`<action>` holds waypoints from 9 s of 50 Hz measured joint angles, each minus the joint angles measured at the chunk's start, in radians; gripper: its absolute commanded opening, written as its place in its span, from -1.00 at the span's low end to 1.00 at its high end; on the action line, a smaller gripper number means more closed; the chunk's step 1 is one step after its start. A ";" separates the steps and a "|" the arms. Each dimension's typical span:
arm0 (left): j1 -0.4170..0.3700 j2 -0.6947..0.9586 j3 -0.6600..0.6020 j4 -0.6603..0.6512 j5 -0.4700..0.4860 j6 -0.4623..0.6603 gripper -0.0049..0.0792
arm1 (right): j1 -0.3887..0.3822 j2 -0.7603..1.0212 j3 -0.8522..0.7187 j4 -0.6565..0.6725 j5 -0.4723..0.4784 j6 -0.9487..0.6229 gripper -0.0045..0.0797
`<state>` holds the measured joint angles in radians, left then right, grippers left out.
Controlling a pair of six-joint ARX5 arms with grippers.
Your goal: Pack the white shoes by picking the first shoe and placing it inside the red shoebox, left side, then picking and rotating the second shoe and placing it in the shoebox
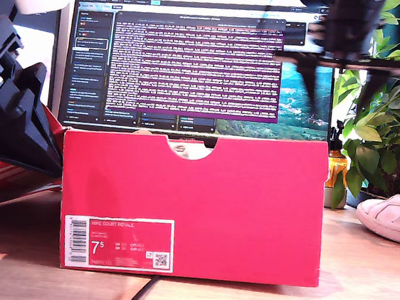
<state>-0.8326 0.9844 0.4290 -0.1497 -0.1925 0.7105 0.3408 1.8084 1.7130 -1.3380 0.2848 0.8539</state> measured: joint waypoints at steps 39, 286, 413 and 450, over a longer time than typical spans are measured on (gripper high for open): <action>0.000 0.000 0.000 0.000 0.000 0.000 -0.93 | -0.202 -0.297 -0.328 -0.028 0.042 0.275 0.55; 0.001 0.000 0.000 -0.003 0.000 0.000 -0.93 | 0.170 0.038 -0.222 0.814 -0.101 -1.658 -0.30; 0.052 -0.354 0.085 -0.296 0.028 -0.101 -0.93 | 0.101 0.005 0.041 0.274 -0.164 -1.093 -0.92; 0.612 -0.222 0.085 0.013 0.505 -0.322 -0.93 | -0.080 -0.308 -0.378 0.593 -0.203 -1.041 -0.92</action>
<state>-0.2207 0.7620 0.5140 -0.1364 0.3122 0.3882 0.2611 1.5002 1.3354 -0.7448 0.0818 -0.1867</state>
